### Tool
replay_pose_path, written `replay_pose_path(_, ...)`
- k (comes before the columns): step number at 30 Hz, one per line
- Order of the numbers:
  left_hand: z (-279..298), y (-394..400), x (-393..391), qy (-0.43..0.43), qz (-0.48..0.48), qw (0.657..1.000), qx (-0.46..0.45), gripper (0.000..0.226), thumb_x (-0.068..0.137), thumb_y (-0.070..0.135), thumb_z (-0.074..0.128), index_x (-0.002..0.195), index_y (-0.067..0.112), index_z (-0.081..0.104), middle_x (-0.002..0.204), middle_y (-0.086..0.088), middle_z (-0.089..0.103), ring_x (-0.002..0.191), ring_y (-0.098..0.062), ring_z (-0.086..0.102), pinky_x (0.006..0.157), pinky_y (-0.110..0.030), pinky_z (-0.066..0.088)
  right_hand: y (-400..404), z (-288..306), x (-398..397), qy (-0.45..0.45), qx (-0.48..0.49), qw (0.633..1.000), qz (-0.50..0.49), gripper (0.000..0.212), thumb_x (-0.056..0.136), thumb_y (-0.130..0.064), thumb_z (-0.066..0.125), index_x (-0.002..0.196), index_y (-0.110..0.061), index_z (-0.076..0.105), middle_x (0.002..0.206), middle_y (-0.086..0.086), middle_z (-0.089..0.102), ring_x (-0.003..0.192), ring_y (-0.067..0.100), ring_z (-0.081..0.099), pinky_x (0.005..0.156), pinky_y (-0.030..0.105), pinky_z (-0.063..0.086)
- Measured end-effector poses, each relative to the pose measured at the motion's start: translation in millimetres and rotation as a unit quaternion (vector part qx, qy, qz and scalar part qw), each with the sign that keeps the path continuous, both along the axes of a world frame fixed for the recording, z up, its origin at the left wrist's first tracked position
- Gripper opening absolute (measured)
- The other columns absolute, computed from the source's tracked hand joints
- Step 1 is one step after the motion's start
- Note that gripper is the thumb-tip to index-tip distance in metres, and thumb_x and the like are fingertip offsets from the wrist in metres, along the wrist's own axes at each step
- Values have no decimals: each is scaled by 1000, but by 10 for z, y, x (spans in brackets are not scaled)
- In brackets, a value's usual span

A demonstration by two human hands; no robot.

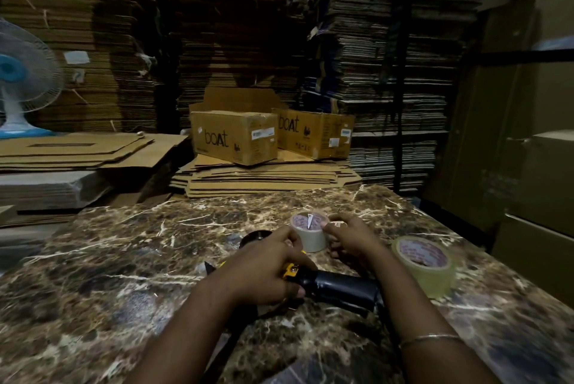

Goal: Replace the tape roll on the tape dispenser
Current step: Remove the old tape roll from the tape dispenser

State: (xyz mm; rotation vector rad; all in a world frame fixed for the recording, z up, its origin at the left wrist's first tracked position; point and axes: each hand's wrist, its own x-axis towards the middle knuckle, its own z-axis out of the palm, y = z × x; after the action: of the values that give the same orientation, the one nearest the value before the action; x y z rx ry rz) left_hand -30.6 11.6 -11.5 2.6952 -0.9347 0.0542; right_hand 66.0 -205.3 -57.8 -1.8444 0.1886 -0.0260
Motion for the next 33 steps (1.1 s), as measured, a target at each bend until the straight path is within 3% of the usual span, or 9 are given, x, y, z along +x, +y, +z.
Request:
replay_pose_path(3,0,13,2,7,-8,1000,-10,47,77,38,77,122,44,63,122,17,37,113,-10,51,95,-36,47,-12,-22,-75,-65,-76,995,30,40,91,-30,71,130,-30,60,104,16,71,69,23,69,51,31,55)
replay_pose_path(6,2,69,-5,39,-24,998,-51,44,72,31,78,113,42,68,115,23,38,109,-8,52,93,-40,50,-13,-25,-183,-90,-80,989,87,56,86,-22,77,134,-43,58,103,5,70,78,22,73,58,31,58)
replay_pose_path(10,34,196,-14,48,-58,994,-80,46,65,23,75,106,41,69,110,22,46,105,-6,54,90,-38,53,32,-31,-243,-104,-166,978,70,47,76,-11,85,120,-21,70,104,-1,68,77,9,68,55,23,57)
replay_pose_path(14,34,194,-12,60,-9,992,-113,55,72,60,67,124,45,58,115,16,55,107,-7,58,93,-39,53,115,-66,-284,-139,-164,976,21,35,80,-7,82,113,-12,72,95,3,69,69,9,66,50,21,51)
replay_pose_path(18,-43,22,1,-33,47,998,18,62,77,82,39,122,46,61,112,13,70,101,-7,63,91,-41,48,147,-65,-286,-174,-231,957,-6,38,80,-16,82,116,-10,73,110,12,73,83,16,62,69,24,47)
replay_pose_path(23,-30,14,-56,37,-2,999,-29,36,77,65,55,98,41,71,92,18,73,85,0,63,86,-40,45,157,-92,-262,-180,-221,958,-5,41,81,-17,82,120,-11,71,110,9,74,82,12,61,53,9,36)
replay_pose_path(27,37,117,-55,139,-19,988,-68,21,72,48,74,89,36,79,84,19,74,79,-2,66,72,-30,46,161,-115,-269,-179,-217,959,-12,45,82,-16,81,124,-12,70,114,10,73,84,13,60,64,18,41)
replay_pose_path(30,114,197,-58,214,-46,972,-80,17,75,30,78,91,24,81,89,11,77,87,-11,70,83,-39,55,165,-145,-255,-187,-215,958,-16,43,82,-17,81,123,-12,70,113,10,74,84,15,62,61,19,41)
replay_pose_path(33,168,285,-63,247,-69,964,-72,18,80,15,78,98,14,80,92,3,77,86,-8,69,82,-31,52,180,-163,-251,-190,-220,957,-22,42,81,-18,81,122,-13,71,112,10,74,84,17,63,69,24,46)
